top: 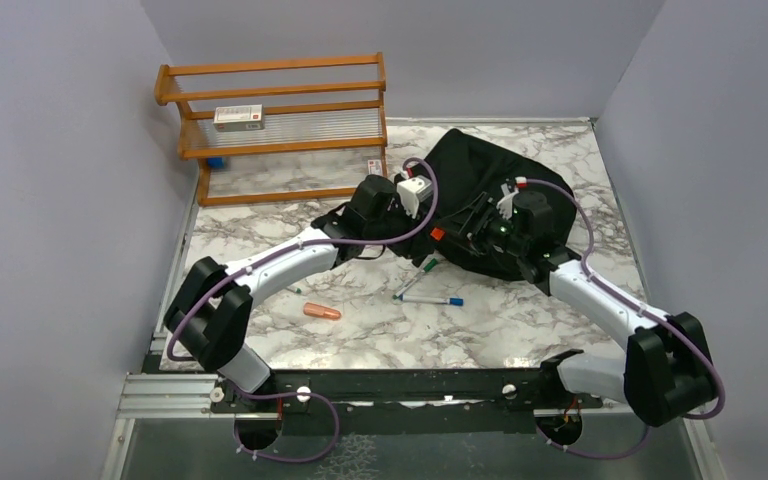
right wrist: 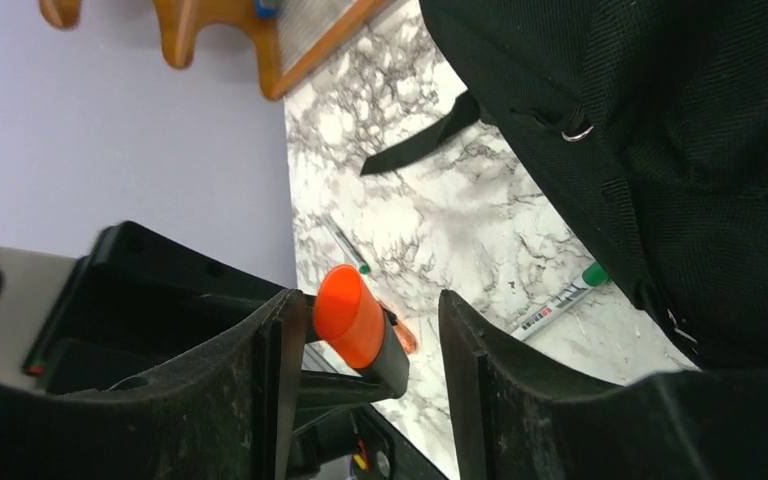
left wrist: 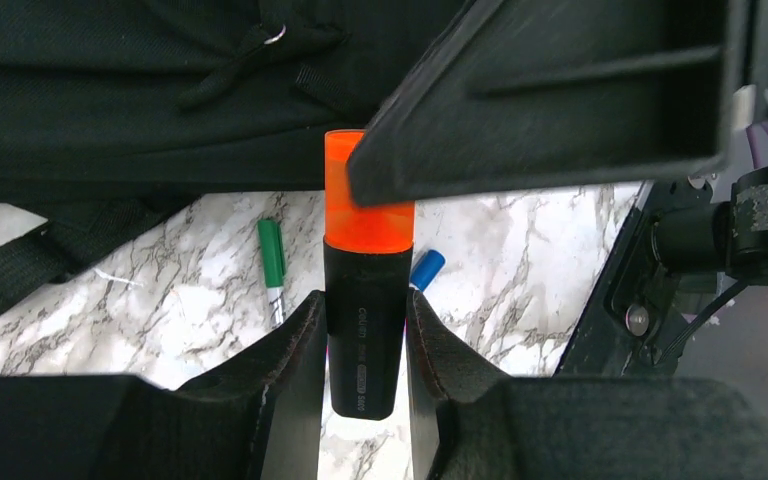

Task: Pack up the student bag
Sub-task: Pick up the stationery from the center of the board.

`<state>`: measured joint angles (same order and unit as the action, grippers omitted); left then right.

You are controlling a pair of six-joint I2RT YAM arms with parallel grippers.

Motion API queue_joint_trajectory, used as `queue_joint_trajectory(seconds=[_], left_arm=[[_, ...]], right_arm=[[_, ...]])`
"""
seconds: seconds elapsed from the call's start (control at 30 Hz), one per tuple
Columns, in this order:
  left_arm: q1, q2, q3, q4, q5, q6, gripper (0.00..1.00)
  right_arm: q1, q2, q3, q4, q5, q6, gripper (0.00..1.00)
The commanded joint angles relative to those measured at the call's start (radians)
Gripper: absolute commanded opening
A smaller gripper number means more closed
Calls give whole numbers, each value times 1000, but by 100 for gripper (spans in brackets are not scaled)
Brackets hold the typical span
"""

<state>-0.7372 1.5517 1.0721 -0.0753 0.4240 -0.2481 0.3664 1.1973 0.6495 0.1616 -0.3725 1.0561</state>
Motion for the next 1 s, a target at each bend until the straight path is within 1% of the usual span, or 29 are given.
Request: queue_joint_trajectory(seconds=[0.0,0.07,0.1,0.2,0.23,0.3,0.37,0.4,0.43,0.53,0.63,0.73,0.8,0.87,0.97], left_arm=[[-4,29,57,40,40,-6,22],[-4,38,69,40,40,-3,22],[-4,41,75,38,41,0,22],[-4,55,86,30,36,6,23],[-4,59,89,26,32,6,25],[-4,67,98,22,24,7,31],[-4,76,112,22,20,5,40],[-4,80,126,20,21,2,44],[-4,84,142,17,23,3,48],[-4,87,189,20,22,2,64],[-1,100,242,12,-8,20,72],[11,132,300,-8,-84,28,75],[27,171,348,-26,-128,16,76],[39,225,422,-60,-163,14,76],[39,360,579,-148,-229,43,77]], right_arm=[[3,76,62,-16,-125,-74,54],[3,96,70,-21,-149,-89,49],[3,97,67,-11,-154,-90,45],[3,88,61,9,-151,-94,26],[3,83,64,8,-144,-94,21],[3,67,65,2,-124,-102,15],[3,50,72,-21,-91,-122,8],[3,40,80,-42,-65,-136,6],[3,28,90,-77,-25,-143,4],[3,-22,140,-240,161,-192,1],[2,-95,194,-405,411,-238,0],[3,-190,196,-485,630,-280,1],[3,-254,194,-520,731,-305,0],[3,-296,199,-556,803,-309,0],[2,-356,189,-564,837,-307,0]])
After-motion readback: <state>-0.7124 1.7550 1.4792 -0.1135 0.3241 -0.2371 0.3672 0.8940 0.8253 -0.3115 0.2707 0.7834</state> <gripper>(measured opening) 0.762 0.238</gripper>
